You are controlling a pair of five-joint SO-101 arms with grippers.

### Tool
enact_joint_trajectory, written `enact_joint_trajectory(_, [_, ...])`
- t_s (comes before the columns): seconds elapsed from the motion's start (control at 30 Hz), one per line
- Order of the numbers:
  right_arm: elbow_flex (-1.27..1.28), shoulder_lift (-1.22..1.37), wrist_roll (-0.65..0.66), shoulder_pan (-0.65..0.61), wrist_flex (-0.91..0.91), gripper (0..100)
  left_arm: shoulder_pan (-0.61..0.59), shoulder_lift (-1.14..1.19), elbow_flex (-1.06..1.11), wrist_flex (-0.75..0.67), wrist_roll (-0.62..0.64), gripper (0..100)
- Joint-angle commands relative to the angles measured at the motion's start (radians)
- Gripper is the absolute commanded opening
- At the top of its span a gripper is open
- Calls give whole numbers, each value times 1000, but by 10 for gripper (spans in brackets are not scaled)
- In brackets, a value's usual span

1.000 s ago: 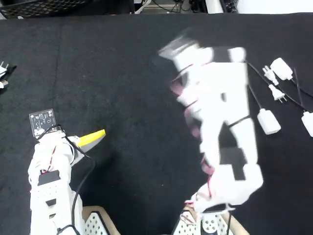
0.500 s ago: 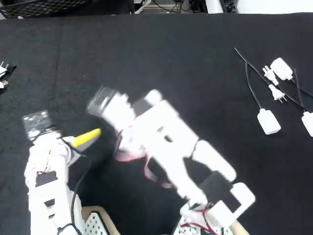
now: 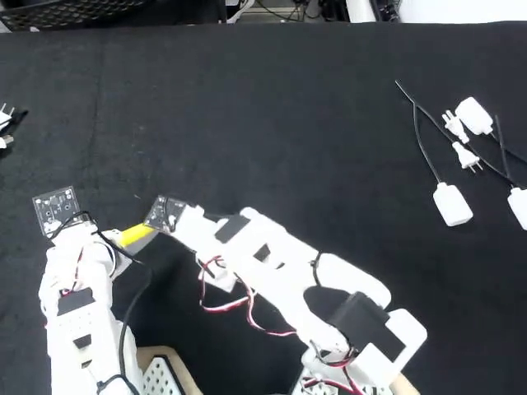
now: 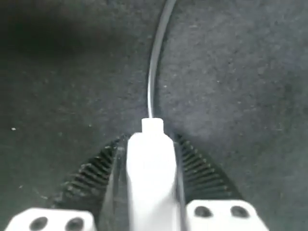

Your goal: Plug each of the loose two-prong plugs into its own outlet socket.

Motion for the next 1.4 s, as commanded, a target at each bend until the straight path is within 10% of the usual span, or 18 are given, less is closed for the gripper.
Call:
enact_joint_trajectory(0.0, [1,-41,2,-9,-14,198,-7,-12,19,3,-9,619])
enact_joint_trajectory(0.37, [-274,-41,2,-61,347,202,-5,-12,19,3,-9,619])
enact_joint_trajectory(0.9, [-245,-41,216,178,328,202,-5,-12,19,3,-9,619])
enact_joint_trajectory(1.17, [-259,-84,213,203,328,201,-5,-12,18,9,-9,619])
enact_joint_trajectory(1.37, [-234,-162,101,442,325,201,-54,-12,-35,97,-9,619])
